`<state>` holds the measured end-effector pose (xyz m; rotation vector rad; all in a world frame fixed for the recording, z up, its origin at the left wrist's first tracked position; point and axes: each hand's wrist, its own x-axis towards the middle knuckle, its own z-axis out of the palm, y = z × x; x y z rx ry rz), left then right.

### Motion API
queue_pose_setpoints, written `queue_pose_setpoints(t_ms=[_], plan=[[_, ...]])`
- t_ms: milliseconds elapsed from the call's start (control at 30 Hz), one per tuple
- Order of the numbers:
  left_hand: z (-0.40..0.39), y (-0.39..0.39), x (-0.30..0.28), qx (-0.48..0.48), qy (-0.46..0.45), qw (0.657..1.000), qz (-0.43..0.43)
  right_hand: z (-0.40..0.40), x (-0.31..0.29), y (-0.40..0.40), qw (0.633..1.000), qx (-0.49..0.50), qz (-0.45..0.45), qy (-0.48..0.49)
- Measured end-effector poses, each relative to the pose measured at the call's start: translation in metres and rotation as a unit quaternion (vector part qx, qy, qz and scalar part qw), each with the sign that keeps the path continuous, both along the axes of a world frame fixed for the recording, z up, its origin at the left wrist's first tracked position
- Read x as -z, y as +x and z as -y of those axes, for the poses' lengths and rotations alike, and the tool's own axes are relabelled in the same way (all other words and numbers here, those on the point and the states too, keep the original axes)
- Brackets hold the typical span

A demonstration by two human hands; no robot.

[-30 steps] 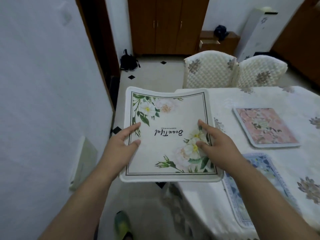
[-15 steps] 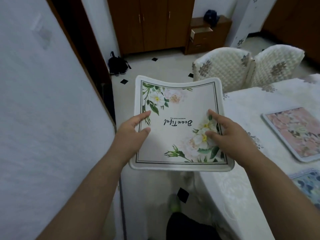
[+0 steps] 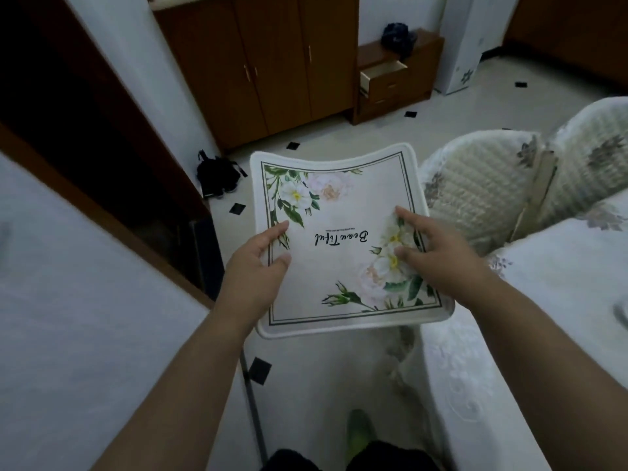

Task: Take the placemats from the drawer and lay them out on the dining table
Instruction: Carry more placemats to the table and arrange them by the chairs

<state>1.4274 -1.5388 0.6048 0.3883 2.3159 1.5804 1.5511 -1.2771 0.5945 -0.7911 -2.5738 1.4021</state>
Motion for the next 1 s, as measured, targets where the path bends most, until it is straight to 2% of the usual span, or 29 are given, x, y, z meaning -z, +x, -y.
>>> queue_pose_setpoints(t_ms=[133, 300, 500, 633, 700, 900, 1000], plan=[[-0.043, -0.08, -0.007, 0.042, 0.009, 0.999, -0.006, -0.035, -0.009, -0.061, 0.999, 0.038, -0.004, 0.003], [-0.126, -0.198, -0.004, 0.139, -0.009, 0.99, -0.009, -0.077, 0.002, -0.125, 0.991, 0.128, 0.007, 0.037], [-0.233, -0.314, -0.004, 0.306, -0.022, 0.952, 0.011, -0.1, 0.004, -0.18, 0.953, 0.3, 0.026, 0.034], [-0.31, -0.351, -0.01, 0.419, -0.034, 0.908, -0.002, -0.108, 0.004, -0.191, 0.908, 0.417, 0.032, 0.032], [-0.35, -0.355, -0.013, 0.483, -0.031, 0.875, -0.001, -0.112, 0.003, -0.187, 0.879, 0.477, 0.018, 0.014], [-0.47, -0.326, -0.011, 0.618, -0.028, 0.785, -0.029, -0.146, 0.017, -0.167, 0.781, 0.624, -0.017, 0.004], [-0.52, -0.312, -0.004, 0.653, -0.028, 0.757, -0.033, -0.173, 0.035, -0.164, 0.75, 0.661, -0.032, -0.002]])
